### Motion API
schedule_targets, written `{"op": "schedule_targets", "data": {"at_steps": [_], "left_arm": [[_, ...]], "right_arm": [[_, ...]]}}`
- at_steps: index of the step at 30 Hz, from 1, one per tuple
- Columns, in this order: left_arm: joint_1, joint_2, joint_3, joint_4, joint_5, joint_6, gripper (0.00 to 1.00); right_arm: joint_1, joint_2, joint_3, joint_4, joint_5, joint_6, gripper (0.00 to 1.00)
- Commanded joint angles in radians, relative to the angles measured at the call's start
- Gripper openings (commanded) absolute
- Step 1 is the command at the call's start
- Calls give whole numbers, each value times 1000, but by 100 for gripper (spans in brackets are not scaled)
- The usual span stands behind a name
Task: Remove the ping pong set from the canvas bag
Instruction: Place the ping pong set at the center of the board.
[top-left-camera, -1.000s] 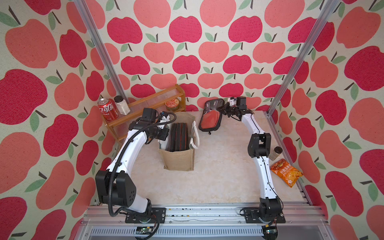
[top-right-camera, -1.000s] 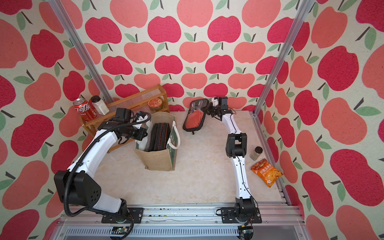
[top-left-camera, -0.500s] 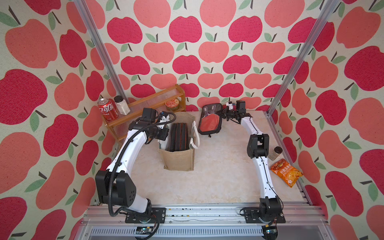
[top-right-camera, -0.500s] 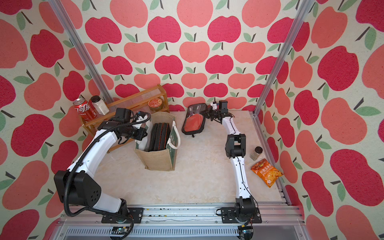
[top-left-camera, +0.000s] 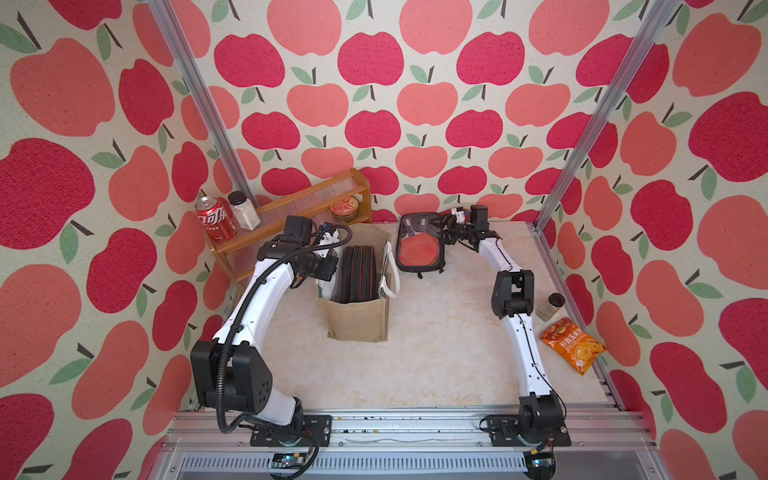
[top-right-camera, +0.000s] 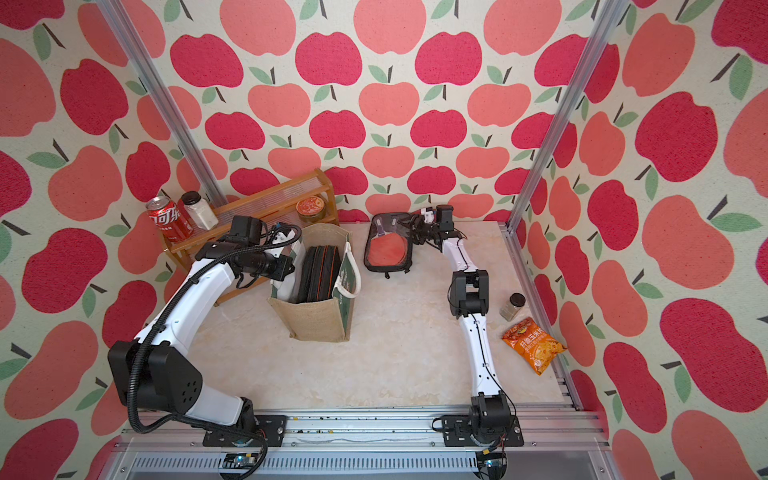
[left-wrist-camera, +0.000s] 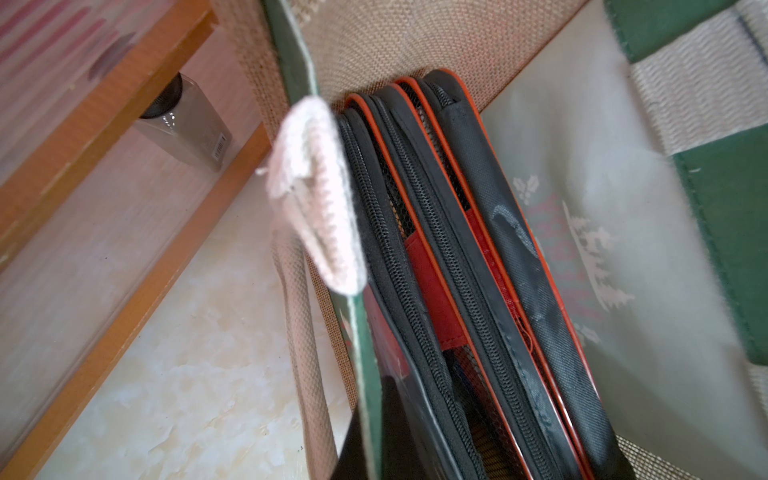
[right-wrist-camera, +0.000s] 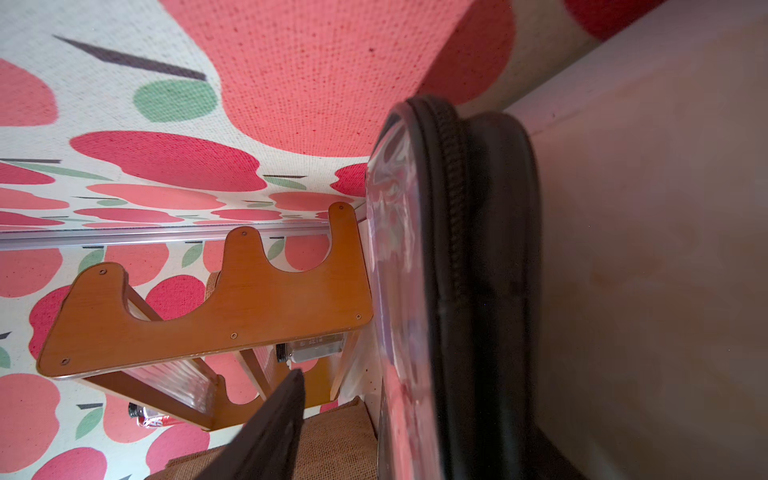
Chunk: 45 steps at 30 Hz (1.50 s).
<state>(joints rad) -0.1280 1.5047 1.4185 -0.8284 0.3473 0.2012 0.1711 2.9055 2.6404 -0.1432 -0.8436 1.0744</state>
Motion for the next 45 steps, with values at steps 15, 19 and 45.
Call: {"op": "schedule_targets", "data": {"at_steps": [15,19,45], "left_arm": [[-38,6,5,-5,-35,18,0],[-39,8,3,-1,-38,20,0],[-51,31,42,-16,-34,5,0]], "right_arm": [[2,-143,-24,-512,266,-372,71],[19,-123,-5,-475,235,-348,71],[223,-529,-113,-687,601,-595,72]]}}
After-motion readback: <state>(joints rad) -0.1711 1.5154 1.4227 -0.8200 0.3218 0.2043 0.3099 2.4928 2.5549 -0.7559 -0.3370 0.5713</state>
